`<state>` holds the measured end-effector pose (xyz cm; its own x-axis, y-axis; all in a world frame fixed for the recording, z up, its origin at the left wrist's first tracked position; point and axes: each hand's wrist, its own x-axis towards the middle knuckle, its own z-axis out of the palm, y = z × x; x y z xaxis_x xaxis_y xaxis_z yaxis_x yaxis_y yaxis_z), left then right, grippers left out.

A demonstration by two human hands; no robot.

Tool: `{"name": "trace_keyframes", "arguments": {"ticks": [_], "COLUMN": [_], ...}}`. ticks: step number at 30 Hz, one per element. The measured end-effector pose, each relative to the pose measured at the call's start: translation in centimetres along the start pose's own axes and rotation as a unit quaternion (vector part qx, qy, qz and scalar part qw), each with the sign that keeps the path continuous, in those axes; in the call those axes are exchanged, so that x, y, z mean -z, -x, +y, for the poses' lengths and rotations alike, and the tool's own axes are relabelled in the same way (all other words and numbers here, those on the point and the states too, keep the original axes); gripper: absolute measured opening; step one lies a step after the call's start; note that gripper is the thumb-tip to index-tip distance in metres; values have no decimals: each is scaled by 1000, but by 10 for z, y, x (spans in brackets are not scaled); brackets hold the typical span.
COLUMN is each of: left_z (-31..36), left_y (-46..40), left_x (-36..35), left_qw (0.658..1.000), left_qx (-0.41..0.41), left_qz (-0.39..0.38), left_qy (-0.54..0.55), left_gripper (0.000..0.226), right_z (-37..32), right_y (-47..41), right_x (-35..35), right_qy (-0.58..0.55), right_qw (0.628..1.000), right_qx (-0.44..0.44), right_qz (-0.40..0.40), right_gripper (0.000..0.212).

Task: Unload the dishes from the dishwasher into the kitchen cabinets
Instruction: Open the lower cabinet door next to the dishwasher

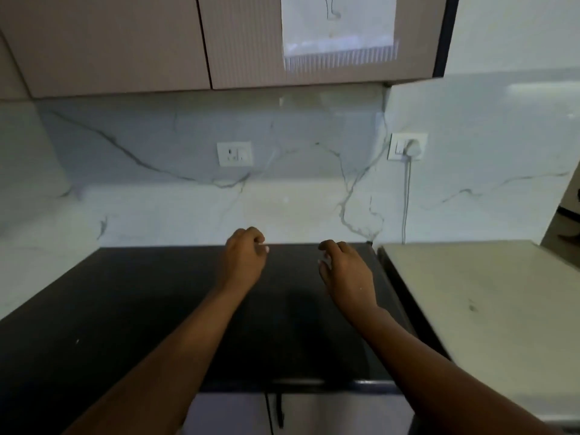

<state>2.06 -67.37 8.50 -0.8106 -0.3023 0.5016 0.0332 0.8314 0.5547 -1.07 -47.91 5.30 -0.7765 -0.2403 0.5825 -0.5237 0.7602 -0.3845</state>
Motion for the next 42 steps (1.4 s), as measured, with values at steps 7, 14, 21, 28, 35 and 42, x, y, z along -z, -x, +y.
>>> {"name": "trace_keyframes", "arguments": {"ticks": [7,14,21,28,35,42], "left_z": [-10,-68,-131,-153,-116,-69], "left_y": [141,253,262,278,358,364], "left_x": [-43,-151,-240,-233,-190,-162], "left_qw": [985,927,910,940,931,978], "left_qx": [174,365,387,283,289,169], "left_qz": [-8,-58,9,-61,-43,86], "left_qy": [20,67,150,183,219,90], "left_gripper": [6,5,22,16,20,47], "right_z": [26,85,118,100,79,72], "right_y": [130,255,312,281,256,251], "right_x": [-2,-55,-144,-178,-161,-114], "right_qy": [-132,-167,-181,-119,-61,-78], "right_qw": [987,971,969,989,980,942], "right_qx": [-64,-112,-83,14,104,78], "right_qz": [-60,-129,-147,-92,-160,-316], "right_gripper": [23,29,32,35,35,16]}}
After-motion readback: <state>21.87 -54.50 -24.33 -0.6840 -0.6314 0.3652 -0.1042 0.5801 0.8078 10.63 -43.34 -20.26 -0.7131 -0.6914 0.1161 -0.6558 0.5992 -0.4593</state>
